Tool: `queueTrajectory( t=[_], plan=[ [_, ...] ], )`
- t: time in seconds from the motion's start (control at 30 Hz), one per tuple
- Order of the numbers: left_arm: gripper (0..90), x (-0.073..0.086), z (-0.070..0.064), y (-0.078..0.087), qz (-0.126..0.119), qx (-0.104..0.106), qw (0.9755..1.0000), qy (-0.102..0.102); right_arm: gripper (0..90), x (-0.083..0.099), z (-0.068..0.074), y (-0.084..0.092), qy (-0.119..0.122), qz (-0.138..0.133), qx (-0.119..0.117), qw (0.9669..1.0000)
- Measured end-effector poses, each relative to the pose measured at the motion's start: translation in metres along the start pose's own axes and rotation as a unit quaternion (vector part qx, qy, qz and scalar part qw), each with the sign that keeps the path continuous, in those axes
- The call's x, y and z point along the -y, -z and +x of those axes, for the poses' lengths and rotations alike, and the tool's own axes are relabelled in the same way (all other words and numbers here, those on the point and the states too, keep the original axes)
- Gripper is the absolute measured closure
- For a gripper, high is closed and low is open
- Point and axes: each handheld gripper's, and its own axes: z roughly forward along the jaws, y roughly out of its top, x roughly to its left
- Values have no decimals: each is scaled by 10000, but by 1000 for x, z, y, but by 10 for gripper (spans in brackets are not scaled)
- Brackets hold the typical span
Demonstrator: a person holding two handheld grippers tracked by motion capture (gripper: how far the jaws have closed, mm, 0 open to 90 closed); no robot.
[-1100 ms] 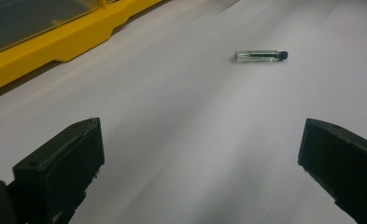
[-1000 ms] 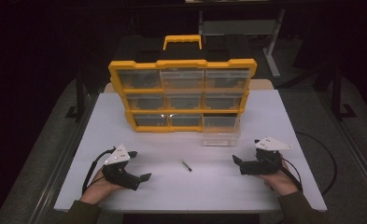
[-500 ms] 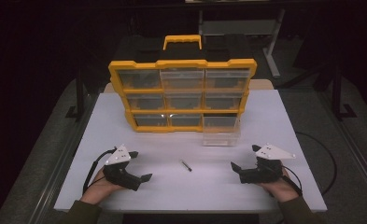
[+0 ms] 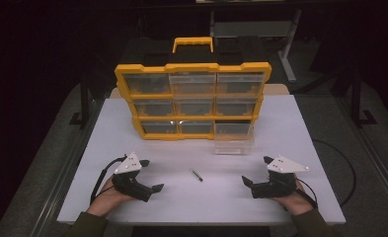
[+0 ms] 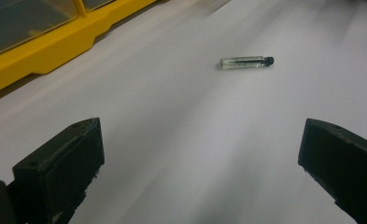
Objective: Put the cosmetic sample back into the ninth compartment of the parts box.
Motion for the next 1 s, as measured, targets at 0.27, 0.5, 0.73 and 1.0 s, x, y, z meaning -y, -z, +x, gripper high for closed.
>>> queueTrajectory(
  t=[0.27, 0.5, 0.73, 1.0],
  plan=[
    [0, -7, -1, -4, -41, 59, 9999, 72, 0, 0, 0, 0, 53, -9, -4, 10000],
    [0, -14, -4, -12, 3, 127, 9999, 7, 0, 0, 0, 0, 47, -1, -2, 10000],
    [0, -21, -9, -21, -17, 225, 9997, -67, 0, 0, 0, 1, 54, -4, 8, 10000],
    [0, -28, -11, -29, -31, 361, 9993, -69, 0, 1, 0, 2, 37, 35, 29, 10000]
  ],
)
